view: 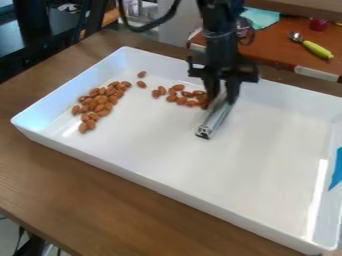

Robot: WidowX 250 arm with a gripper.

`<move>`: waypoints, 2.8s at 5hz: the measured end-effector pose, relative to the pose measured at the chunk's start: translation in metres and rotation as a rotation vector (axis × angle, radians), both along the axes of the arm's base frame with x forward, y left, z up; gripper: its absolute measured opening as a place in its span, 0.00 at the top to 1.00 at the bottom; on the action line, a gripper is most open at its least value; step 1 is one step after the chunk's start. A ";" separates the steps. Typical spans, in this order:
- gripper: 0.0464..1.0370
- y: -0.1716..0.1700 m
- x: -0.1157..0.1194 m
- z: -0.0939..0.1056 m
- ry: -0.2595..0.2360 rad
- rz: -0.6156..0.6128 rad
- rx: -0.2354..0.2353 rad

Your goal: Sweep into pile

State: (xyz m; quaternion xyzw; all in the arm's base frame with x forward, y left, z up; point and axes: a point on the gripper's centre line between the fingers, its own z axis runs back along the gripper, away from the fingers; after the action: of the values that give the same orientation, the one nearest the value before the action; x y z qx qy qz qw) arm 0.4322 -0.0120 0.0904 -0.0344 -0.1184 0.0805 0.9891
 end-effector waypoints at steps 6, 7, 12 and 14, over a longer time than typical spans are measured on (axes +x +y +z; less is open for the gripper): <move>0.71 0.097 -0.031 0.048 -0.226 0.324 0.303; 0.71 0.056 -0.043 0.054 -0.152 0.270 0.164; 0.71 0.079 -0.034 0.016 -0.104 0.257 0.281; 0.71 0.115 -0.032 0.037 -0.056 0.251 0.381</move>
State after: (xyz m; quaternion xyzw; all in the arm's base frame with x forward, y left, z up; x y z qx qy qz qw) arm 0.4004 0.1027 0.1274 0.1656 -0.1623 0.1781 0.9563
